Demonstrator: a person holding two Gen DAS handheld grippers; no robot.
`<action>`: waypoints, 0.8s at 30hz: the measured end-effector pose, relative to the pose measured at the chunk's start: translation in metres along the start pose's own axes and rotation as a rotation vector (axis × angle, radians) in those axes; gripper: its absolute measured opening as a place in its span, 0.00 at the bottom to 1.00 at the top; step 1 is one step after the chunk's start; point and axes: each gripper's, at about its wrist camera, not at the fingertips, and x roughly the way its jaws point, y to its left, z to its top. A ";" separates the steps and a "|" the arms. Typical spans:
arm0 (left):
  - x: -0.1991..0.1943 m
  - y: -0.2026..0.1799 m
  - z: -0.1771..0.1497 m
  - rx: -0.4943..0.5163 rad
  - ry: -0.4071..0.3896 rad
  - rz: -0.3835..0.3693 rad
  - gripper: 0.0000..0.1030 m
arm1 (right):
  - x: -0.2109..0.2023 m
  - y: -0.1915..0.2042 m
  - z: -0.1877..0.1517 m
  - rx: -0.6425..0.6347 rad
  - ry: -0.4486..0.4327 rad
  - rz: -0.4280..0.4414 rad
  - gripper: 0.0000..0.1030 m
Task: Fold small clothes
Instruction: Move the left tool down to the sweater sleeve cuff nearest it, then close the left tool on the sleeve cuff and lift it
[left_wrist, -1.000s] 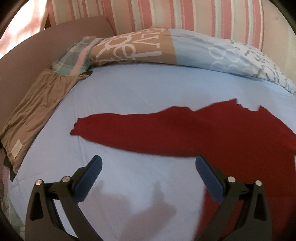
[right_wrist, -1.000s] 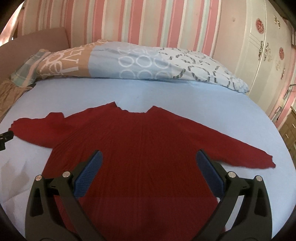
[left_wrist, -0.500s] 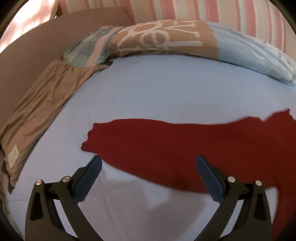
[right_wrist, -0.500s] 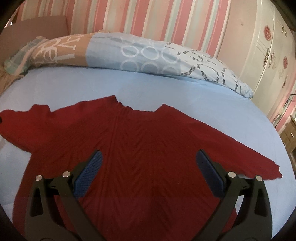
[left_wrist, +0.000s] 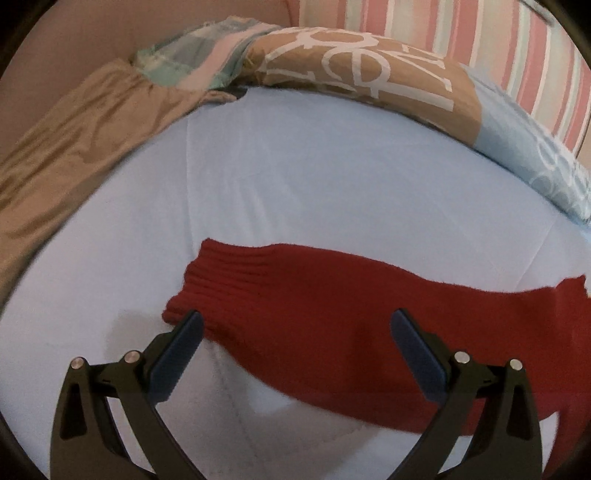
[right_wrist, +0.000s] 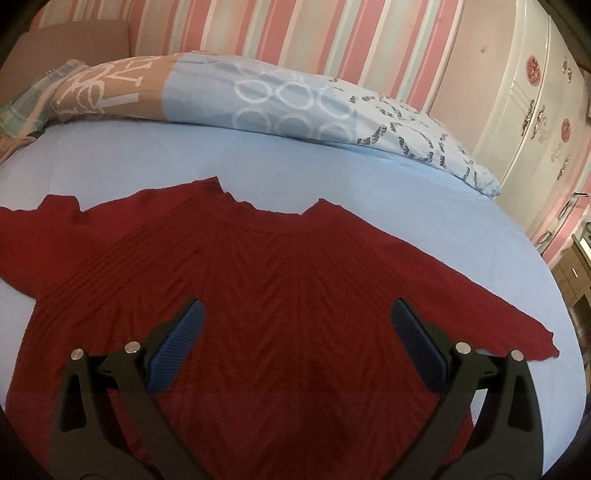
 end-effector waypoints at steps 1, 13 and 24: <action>0.001 0.002 0.000 -0.011 0.000 -0.010 0.98 | -0.001 0.000 0.000 -0.002 -0.002 -0.002 0.97; 0.004 0.039 0.004 -0.149 -0.005 -0.112 0.52 | 0.003 0.001 -0.002 -0.011 -0.002 -0.012 0.97; 0.004 0.043 0.010 -0.118 -0.015 -0.112 0.05 | 0.001 -0.002 -0.002 -0.012 -0.009 -0.019 0.97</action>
